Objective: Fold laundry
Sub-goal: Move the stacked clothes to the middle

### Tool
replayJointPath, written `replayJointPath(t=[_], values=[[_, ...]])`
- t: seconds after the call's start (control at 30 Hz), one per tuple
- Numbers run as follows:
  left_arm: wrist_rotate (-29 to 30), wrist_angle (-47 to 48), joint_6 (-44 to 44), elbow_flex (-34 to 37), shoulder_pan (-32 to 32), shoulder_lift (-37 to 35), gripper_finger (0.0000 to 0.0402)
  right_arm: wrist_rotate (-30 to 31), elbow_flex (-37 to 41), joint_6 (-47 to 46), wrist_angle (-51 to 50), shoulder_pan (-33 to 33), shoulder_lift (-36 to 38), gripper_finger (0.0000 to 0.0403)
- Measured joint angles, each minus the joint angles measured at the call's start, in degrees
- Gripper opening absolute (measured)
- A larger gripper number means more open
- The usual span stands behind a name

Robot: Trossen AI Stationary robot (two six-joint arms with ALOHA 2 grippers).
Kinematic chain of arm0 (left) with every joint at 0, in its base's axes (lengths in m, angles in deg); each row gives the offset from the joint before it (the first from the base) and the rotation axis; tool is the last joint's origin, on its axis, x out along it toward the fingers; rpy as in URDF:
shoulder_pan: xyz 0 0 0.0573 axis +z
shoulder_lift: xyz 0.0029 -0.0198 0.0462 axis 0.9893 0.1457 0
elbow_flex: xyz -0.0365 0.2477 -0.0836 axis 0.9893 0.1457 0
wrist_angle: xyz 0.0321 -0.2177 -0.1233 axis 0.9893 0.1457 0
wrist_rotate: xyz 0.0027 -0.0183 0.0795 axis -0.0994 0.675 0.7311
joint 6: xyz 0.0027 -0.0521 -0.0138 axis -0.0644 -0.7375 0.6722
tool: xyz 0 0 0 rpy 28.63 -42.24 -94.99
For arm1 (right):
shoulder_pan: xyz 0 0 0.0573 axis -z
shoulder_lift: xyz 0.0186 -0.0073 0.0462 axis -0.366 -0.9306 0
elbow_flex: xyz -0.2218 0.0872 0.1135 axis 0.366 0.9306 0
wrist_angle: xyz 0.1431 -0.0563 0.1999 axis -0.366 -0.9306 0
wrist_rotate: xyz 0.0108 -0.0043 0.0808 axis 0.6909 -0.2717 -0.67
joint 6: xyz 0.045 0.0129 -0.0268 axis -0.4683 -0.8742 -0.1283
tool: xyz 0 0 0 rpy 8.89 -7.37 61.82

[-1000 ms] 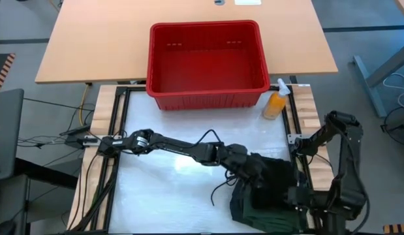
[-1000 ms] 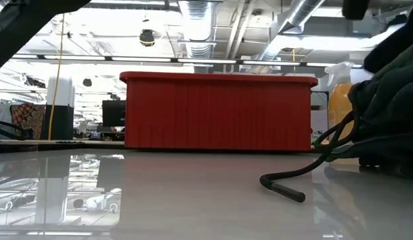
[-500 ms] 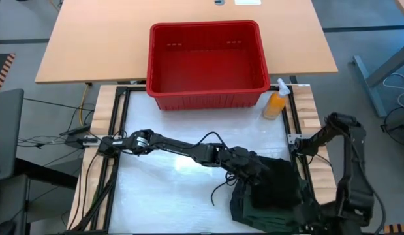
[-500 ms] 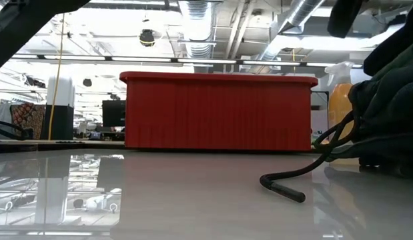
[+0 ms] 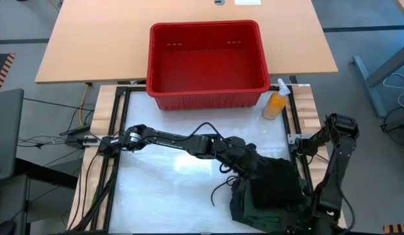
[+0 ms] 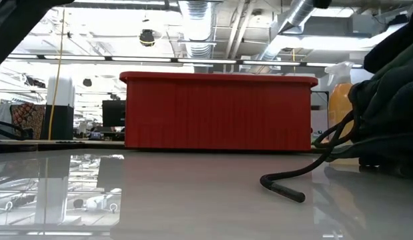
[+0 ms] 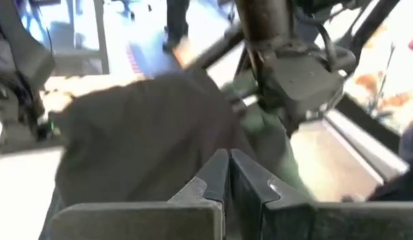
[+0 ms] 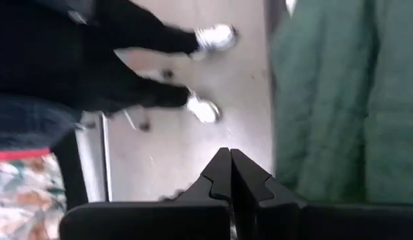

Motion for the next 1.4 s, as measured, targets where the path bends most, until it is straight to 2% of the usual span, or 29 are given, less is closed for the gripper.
replayJointPath(t=[0.2, 0.4, 0.7, 0.9, 0.97, 1.07, 1.27, 1.4], values=[[0.37, 7.77, 1.29, 0.08, -0.43, -2.13, 0.0003, -1.29, 4.64, -3.64, -9.05, 0.31, -1.84, 0.0018], [12.08, 21.92, 5.33, 0.08, -1.41, -6.76, 0.0001, -0.15, 9.11, -3.34, -15.25, 3.42, -2.04, 0.0018], [24.62, 35.33, 8.42, 0.03, -1.08, -12.44, 0.0, 6.07, 13.4, 11.32, -21.86, 15.16, -2.02, 0.0018], [24.6, 44.84, 7.04, 0.85, 2.69, -15.09, 0.0, 6.52, 13.76, 19.31, -20.43, 19.14, -1.44, 0.0018], [25.18, 44.69, 5.7, 3.72, 3.9, -17.8, 0.0, 6.53, 13.74, 19.33, -20.19, 19.04, -0.91, 0.0018], [28.6, 39.07, 2.42, 12.21, 5.09, -24.25, 0.0, 6.25, 12.55, 16.85, -19.98, 18.17, 0.51, 0.0018], [29.36, 17.62, -9.22, 36.76, 6.54, -38.19, 0.0, 7.39, 7.89, 12.23, -19.72, 13.99, 7.25, 0.0018], [25.57, 1.92, -16.2, 49.44, 6.48, -43.48, 0.0, 7.84, 5.31, 10.1, -19.83, 12.52, 13.81, 0.0022]])
